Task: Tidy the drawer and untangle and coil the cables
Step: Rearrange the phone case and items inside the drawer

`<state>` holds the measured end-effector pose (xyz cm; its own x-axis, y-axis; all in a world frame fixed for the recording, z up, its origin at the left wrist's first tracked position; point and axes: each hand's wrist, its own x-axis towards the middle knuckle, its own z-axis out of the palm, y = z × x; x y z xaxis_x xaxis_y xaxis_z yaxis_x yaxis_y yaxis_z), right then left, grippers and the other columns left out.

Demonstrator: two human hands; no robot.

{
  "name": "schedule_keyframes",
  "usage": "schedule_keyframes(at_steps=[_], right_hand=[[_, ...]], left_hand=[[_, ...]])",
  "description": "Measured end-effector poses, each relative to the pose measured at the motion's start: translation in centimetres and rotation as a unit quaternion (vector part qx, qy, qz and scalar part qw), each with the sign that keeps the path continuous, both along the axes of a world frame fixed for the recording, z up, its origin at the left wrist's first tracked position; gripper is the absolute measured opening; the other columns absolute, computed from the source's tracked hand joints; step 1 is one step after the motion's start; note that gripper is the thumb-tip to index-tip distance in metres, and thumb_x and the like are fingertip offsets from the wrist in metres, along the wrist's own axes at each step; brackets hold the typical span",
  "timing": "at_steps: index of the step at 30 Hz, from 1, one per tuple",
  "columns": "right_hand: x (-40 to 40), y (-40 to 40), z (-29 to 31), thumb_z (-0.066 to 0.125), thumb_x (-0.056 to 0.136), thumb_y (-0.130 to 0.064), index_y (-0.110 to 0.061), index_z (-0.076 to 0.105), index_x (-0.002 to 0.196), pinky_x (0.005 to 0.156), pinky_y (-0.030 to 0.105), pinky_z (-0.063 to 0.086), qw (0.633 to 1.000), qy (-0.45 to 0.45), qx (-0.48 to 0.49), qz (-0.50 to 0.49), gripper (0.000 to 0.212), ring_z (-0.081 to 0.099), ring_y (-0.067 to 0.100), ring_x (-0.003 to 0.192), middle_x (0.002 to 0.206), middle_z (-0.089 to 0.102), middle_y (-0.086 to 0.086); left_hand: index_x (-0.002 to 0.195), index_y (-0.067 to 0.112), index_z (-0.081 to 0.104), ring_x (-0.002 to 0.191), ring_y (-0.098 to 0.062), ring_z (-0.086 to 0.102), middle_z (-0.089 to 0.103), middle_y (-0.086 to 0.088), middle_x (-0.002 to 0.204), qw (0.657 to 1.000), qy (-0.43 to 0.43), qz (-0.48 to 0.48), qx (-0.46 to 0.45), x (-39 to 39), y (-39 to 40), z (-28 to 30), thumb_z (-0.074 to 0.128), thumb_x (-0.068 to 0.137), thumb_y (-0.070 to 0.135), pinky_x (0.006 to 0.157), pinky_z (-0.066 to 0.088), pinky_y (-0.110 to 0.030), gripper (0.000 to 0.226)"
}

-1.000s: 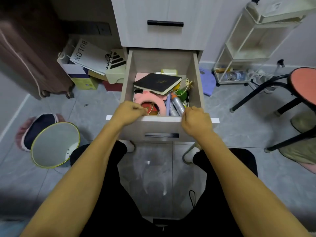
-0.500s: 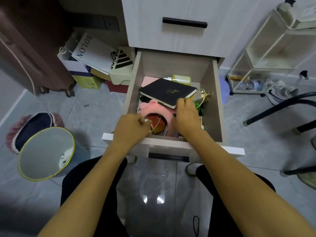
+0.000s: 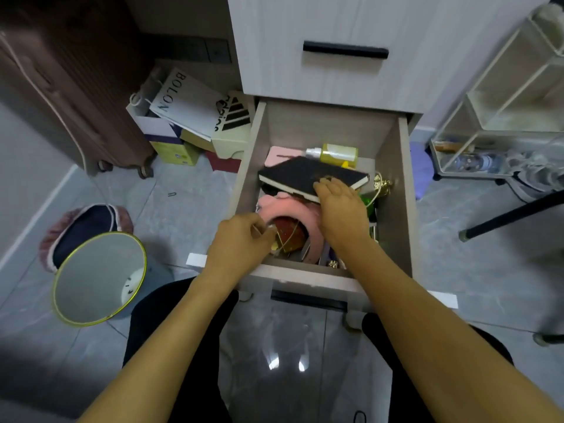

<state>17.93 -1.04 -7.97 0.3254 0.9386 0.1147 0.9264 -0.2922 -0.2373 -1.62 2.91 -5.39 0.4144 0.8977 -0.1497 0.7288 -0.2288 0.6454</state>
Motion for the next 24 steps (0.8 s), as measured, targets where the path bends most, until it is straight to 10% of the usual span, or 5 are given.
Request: schedule_keyframes(at_steps=[7, 14, 17, 24], right_hand=[[0.8, -5.8, 3.4, 0.060, 0.092, -0.015, -0.020, 0.061, 0.125, 0.085, 0.038, 0.051, 0.980, 0.157, 0.120, 0.001, 0.034, 0.061, 0.027, 0.104, 0.118, 0.066, 0.005], [2.9, -6.5, 7.0, 0.058, 0.085, -0.018, -0.021, 0.062, 0.111, 0.071, 0.035, 0.050, 0.994, 0.091, 0.050, -0.030, 0.027, 0.062, 0.030, 0.092, 0.102, 0.067, 0.004], [3.9, -4.7, 8.1, 0.057, 0.085, -0.018, -0.017, 0.056, 0.110, 0.064, 0.031, 0.039, 0.998, -0.008, -0.050, -0.022, 0.025, 0.061, 0.033, 0.092, 0.103, 0.065, 0.008], [8.0, 0.0, 8.1, 0.057, 0.083, -0.007, -0.008, 0.058, 0.102, 0.057, 0.031, 0.029, 0.998, -0.064, 0.010, -0.004, 0.019, 0.058, 0.035, 0.083, 0.094, 0.063, 0.011]], left_hand=[[0.149, 0.020, 0.030, 0.141, -0.035, 0.026, 0.029, -0.015, 0.153, 0.948, 0.157, -0.154, 0.231, 3.8, 2.7, 0.6, 0.072, 0.080, 0.024, 0.112, 0.027, -0.051, 0.082], [0.082, 0.012, 0.061, 0.070, -0.031, 0.063, 0.062, -0.006, 0.072, 0.865, 0.138, -0.265, 0.402, 6.4, 4.9, 3.5, 0.079, 0.054, 0.006, 0.086, 0.046, -0.048, 0.034], [0.085, 0.014, 0.065, 0.069, -0.030, 0.060, 0.064, -0.005, 0.075, 0.848, 0.086, -0.290, 0.435, 7.5, 5.4, 4.5, 0.066, 0.073, 0.030, 0.063, 0.040, -0.035, 0.020], [0.120, 0.008, 0.056, 0.112, -0.036, 0.050, 0.056, -0.015, 0.120, 0.922, 0.067, -0.091, 0.370, 8.7, 8.8, 3.1, 0.076, 0.071, 0.010, 0.093, 0.039, -0.042, 0.053]])
